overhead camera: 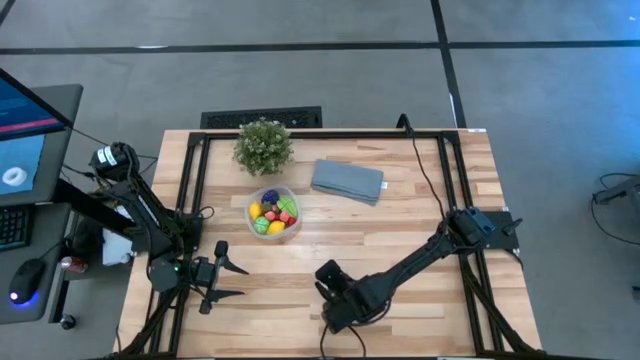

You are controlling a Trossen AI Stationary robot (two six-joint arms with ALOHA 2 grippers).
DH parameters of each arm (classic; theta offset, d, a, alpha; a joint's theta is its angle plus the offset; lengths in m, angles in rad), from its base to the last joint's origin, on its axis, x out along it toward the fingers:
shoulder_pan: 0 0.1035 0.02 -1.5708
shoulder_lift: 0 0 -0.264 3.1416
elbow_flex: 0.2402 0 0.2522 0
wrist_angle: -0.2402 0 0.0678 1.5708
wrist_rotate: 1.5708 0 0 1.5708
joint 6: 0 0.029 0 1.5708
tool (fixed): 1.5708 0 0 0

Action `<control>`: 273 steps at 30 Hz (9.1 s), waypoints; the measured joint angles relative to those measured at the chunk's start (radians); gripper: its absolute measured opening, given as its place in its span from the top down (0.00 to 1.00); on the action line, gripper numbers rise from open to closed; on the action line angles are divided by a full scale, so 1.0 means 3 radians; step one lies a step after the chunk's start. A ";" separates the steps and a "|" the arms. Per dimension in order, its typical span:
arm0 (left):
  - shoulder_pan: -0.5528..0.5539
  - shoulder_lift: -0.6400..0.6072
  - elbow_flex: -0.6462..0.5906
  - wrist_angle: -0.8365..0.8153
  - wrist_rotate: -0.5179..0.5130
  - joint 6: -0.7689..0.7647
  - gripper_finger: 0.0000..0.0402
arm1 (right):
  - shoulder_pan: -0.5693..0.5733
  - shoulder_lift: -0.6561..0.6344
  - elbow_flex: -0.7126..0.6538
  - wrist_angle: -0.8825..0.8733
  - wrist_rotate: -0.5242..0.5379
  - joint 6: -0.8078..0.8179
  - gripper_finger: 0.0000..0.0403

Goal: Pick and placing Produce into tupperware
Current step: Put the eggplant into the transparent bin, then return to Home Position

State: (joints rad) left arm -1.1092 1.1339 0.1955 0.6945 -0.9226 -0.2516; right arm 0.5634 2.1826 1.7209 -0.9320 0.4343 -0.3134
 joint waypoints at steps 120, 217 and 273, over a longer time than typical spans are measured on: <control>-0.0005 -0.0001 0.0000 0.0039 0.0102 0.0231 0.44 | -0.1740 0.0385 0.0584 0.2484 -0.0740 -0.0911 0.40; 0.3625 -0.3775 -0.0272 -0.2190 0.3209 0.1613 0.44 | -0.1956 -0.5280 -0.5715 0.5682 -0.2480 0.0911 0.40; 0.4379 -0.3774 -0.0621 -0.1905 0.3418 0.1307 0.44 | -0.1509 -0.7268 -0.5720 0.3409 -0.1272 0.0893 0.40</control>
State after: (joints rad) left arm 0.2046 0.0017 0.0093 0.1230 0.1029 0.1405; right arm 0.1106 0.0021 0.0048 0.0908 0.0526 -0.0454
